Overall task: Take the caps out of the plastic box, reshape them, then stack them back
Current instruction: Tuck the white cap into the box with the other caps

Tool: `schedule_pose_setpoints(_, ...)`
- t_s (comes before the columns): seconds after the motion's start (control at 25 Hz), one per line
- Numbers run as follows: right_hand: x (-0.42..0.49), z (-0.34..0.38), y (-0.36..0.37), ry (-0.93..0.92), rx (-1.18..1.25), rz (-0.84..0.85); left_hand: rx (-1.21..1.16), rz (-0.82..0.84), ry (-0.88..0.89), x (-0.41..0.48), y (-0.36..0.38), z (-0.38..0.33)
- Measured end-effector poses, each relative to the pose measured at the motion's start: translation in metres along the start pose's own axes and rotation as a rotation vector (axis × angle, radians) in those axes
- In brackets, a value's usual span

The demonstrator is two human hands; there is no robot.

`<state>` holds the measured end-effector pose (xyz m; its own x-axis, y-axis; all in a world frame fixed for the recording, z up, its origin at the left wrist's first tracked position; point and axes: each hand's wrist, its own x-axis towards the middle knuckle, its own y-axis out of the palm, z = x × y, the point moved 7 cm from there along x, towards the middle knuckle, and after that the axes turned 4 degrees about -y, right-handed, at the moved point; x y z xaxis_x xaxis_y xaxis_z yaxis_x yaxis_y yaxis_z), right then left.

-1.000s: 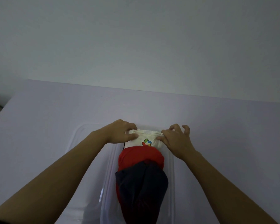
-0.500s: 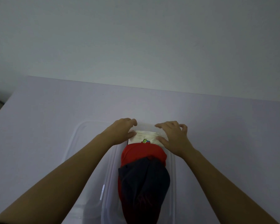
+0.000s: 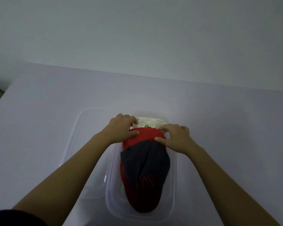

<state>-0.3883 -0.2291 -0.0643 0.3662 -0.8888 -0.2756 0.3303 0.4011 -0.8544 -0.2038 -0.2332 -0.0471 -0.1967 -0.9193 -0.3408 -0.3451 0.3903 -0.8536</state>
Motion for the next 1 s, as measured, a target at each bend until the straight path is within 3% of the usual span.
schedule_pose_setpoints(0.08, -0.025, 0.010, -0.011, -0.055, 0.231, -0.222, -0.280, -0.181, 0.013, -0.029, -0.018, -0.009)
schedule_pose_setpoints(0.16, -0.057, 0.027, -0.005, -0.127, 0.389, -0.283, -0.425, -0.294, 0.001, -0.064, -0.011, -0.019)
schedule_pose_setpoints(0.32, -0.082, 0.047, 0.047, -0.073, 0.140, -0.095, -0.469, -0.124, -0.089, -0.089, 0.056, -0.024)
schedule_pose_setpoints(0.48, -0.073, 0.041, 0.062, 0.026, 0.050, -0.170, -0.483, -0.136, -0.092, -0.078, 0.070, -0.023)
schedule_pose_setpoints(0.56, -0.073, 0.041, 0.064, 0.014, 0.035, -0.194, -0.487, -0.297, -0.069, -0.090, 0.044, -0.015)
schedule_pose_setpoints(0.64, -0.071, 0.039, 0.064, 0.019, 0.040, -0.201, -0.433, -0.566, -0.119, -0.107, 0.016, 0.018)
schedule_pose_setpoints(0.72, -0.072, 0.043, 0.062, 0.007, 0.017, -0.222, -0.357, -0.695, -0.405, -0.129, 0.012, 0.085)
schedule_pose_setpoints(0.8, -0.072, 0.047, 0.061, -0.017, -0.024, -0.253, -0.343, -0.495, -0.861, -0.152, 0.039, 0.154)
schedule_pose_setpoints(0.84, -0.072, 0.048, 0.061, -0.025, -0.045, -0.262, -0.324, -0.363, -1.004, -0.163, 0.054, 0.174)
schedule_pose_setpoints(0.92, -0.072, 0.050, 0.062, -0.022, -0.081, -0.271, -0.303, -0.232, -1.065, -0.170, 0.070, 0.188)
schedule_pose_setpoints(1.0, -0.072, 0.051, 0.061, -0.017, -0.116, -0.278, -0.302, -0.259, -1.028, -0.168, 0.067, 0.190)
